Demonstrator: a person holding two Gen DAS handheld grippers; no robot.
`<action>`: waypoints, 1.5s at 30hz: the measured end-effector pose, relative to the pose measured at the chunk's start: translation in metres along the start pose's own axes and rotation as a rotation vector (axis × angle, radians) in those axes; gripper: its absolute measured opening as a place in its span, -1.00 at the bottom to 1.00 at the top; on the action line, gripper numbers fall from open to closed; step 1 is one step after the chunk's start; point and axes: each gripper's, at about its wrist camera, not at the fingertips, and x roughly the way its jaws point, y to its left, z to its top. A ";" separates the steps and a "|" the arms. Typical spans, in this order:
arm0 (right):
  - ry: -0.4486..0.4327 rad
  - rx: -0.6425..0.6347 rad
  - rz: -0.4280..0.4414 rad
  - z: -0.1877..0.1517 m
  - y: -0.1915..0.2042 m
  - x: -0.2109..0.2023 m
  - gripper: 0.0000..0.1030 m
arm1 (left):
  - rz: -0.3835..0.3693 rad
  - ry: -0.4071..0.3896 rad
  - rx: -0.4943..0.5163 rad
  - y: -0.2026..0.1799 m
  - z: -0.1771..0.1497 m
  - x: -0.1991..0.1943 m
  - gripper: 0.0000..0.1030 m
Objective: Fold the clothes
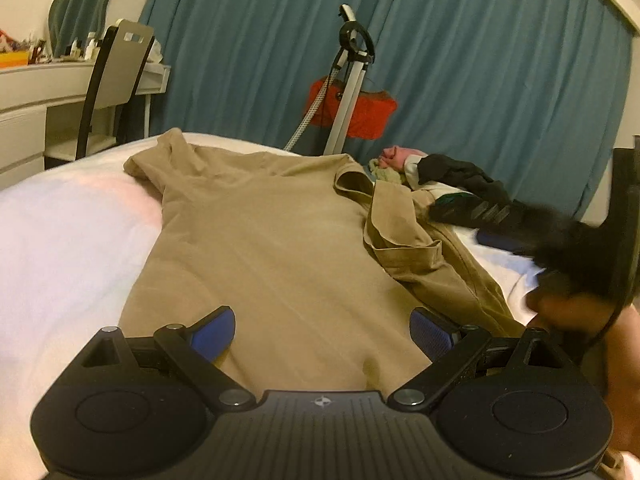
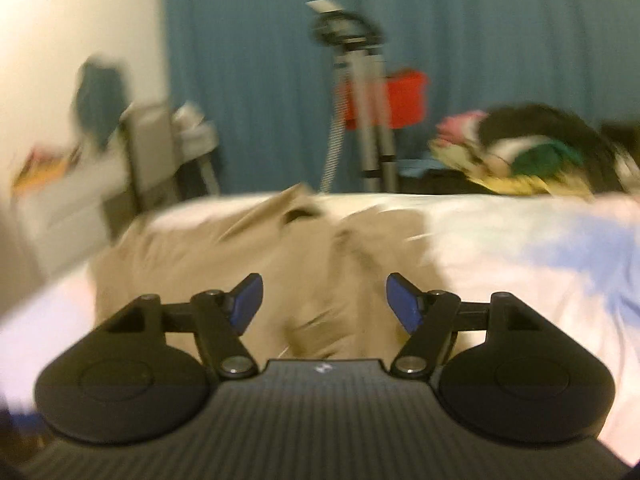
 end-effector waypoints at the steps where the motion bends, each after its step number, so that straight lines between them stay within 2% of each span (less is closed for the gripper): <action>1: -0.002 0.027 -0.016 0.006 -0.008 0.003 0.39 | 0.005 0.001 -0.006 0.001 -0.001 0.001 0.85; 4: 0.012 -0.027 0.028 0.016 -0.007 0.021 0.32 | 0.022 -0.003 -0.026 0.003 -0.002 0.003 0.85; 5: 0.044 -0.045 0.057 0.017 -0.003 0.032 0.31 | 0.027 -0.005 -0.034 0.005 -0.002 0.004 0.85; 7: 0.118 -0.115 0.060 0.013 0.012 0.050 0.28 | 0.031 -0.011 -0.042 0.006 -0.002 0.004 0.85; 10: 0.167 -0.264 0.017 0.002 0.043 0.077 0.29 | 0.035 -0.017 -0.046 0.008 -0.003 0.006 0.85; 13: 0.241 -0.352 -0.104 -0.007 0.056 0.106 0.26 | 0.027 -0.031 -0.042 0.008 -0.003 0.005 0.86; 15: 0.218 -0.323 -0.148 -0.004 0.052 0.106 -0.25 | 0.033 -0.032 -0.033 0.007 -0.004 0.006 0.86; 16: 0.206 -0.294 -0.167 0.001 0.047 0.101 -0.61 | 0.036 -0.032 -0.030 0.007 -0.004 0.006 0.86; 20: 0.096 -0.199 -0.219 0.031 0.020 0.070 -0.70 | 0.040 -0.039 -0.018 0.005 -0.005 0.005 0.86; 23: 0.060 -0.147 -0.273 0.059 -0.014 0.045 -0.70 | 0.047 -0.040 -0.014 0.004 -0.004 0.006 0.85; 25: 0.050 -0.127 -0.351 0.078 -0.048 0.036 -0.70 | 0.052 -0.040 -0.010 0.004 -0.004 0.006 0.85; 27: 0.044 -0.140 -0.465 0.087 -0.081 0.032 -0.69 | 0.053 -0.037 0.000 0.003 -0.005 0.007 0.85; 30: 0.078 -0.108 -0.643 0.085 -0.140 0.025 -0.59 | 0.050 -0.036 0.016 0.002 -0.006 0.007 0.85; 32: 0.116 0.023 -0.713 0.074 -0.183 0.012 -0.02 | 0.048 -0.040 0.031 0.001 -0.007 0.006 0.86; 33: 0.105 0.090 -0.744 0.066 -0.197 0.002 0.16 | 0.047 -0.041 0.036 0.001 -0.007 0.006 0.86; 34: 0.080 0.156 -0.754 0.055 -0.208 -0.012 0.51 | 0.046 -0.040 0.039 0.001 -0.007 0.006 0.86; 35: 0.055 0.223 -0.764 0.045 -0.218 -0.025 0.67 | 0.045 -0.037 0.041 0.001 -0.007 0.007 0.86; 36: 0.034 0.275 -0.758 0.032 -0.224 -0.037 0.67 | 0.044 -0.034 0.043 0.002 -0.007 0.007 0.86; 39: -0.031 0.439 -0.698 -0.006 -0.233 -0.075 0.67 | 0.041 -0.030 0.048 0.002 -0.008 0.007 0.86; 42: -0.114 0.633 -0.512 -0.039 -0.226 -0.099 0.67 | 0.041 -0.030 0.064 0.001 -0.010 0.005 0.86; 45: -0.107 0.624 -0.361 -0.052 -0.210 -0.092 0.67 | 0.045 -0.022 0.090 -0.002 -0.014 0.004 0.86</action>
